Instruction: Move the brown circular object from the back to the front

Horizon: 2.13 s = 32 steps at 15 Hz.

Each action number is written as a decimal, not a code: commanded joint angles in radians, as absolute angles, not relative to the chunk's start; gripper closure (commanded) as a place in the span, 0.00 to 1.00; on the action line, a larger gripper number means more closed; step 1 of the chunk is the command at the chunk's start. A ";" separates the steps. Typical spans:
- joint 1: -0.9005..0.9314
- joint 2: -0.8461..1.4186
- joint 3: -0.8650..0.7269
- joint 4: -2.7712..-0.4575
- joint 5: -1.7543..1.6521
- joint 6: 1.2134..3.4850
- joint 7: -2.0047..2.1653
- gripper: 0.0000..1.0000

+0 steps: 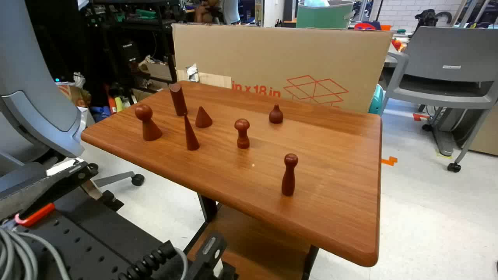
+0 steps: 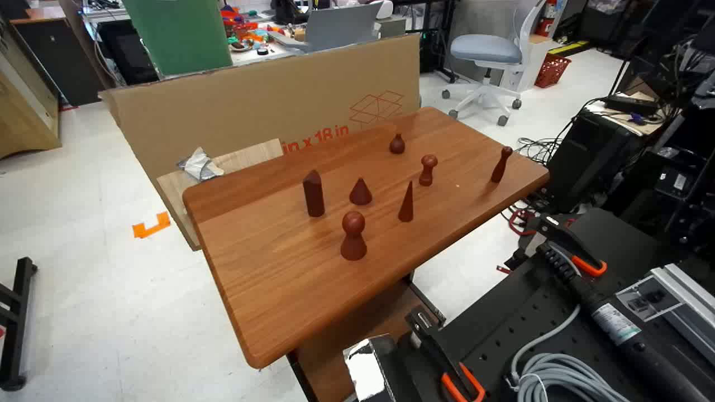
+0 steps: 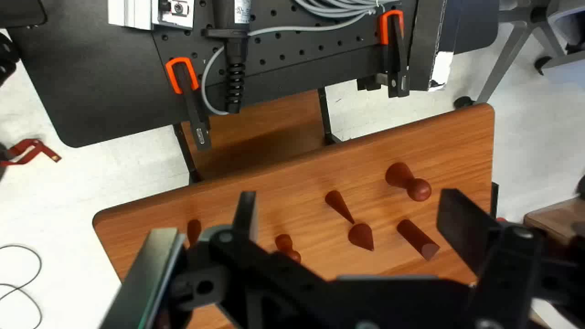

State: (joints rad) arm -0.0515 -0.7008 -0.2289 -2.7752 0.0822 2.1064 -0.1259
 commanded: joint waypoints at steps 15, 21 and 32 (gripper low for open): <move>-0.048 -0.608 -0.143 -2.733 0.083 2.210 -0.090 0.00; -0.020 -0.345 -0.029 -2.575 0.069 2.416 -0.015 0.00; -0.055 0.090 -0.049 -2.237 0.016 2.423 -0.001 0.00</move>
